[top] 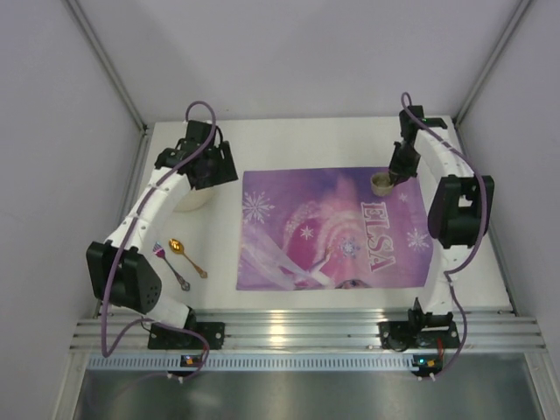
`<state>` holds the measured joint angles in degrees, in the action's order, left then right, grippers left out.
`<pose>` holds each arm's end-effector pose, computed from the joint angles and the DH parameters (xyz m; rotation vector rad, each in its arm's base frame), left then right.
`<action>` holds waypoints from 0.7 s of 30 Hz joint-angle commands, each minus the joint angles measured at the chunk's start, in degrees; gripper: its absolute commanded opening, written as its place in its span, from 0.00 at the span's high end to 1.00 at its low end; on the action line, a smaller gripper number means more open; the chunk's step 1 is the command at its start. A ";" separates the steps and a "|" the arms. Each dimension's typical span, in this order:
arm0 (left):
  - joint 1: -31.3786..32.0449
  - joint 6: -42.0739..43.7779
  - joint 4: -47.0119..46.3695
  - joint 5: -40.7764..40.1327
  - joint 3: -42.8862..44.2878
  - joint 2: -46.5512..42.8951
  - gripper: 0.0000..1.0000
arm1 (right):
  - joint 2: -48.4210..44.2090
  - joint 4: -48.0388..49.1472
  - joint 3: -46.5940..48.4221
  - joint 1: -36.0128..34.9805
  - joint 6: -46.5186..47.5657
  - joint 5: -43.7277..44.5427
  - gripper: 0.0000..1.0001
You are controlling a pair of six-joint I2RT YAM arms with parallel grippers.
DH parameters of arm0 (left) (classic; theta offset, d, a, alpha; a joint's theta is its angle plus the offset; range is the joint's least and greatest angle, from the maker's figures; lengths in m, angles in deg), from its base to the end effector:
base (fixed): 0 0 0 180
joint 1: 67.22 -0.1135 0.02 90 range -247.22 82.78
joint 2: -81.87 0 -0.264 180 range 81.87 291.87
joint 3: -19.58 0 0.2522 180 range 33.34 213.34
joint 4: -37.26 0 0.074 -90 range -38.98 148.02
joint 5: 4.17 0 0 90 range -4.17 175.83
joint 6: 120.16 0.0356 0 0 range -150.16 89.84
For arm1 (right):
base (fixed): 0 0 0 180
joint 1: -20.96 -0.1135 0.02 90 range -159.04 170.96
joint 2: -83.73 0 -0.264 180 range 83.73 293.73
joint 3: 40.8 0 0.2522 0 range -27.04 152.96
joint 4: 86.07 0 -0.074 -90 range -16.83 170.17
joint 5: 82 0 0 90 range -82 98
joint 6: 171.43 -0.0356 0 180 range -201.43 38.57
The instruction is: Set the dinner table for one person
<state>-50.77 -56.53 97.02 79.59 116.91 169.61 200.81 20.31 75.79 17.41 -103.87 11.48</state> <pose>0.3160 -0.0893 0.3353 -0.2599 2.4357 -0.1996 0.4217 0.0240 0.2411 0.4809 2.8171 0.0051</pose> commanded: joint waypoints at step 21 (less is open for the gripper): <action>-10.20 -5.44 -2.14 4.04 -11.93 -8.91 0.33 | -0.35 11.43 -3.50 8.47 -2.26 -1.11 0.48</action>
<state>-58.79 -59.09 97.45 83.55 107.21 162.92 206.75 29.29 74.00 25.70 -105.77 11.03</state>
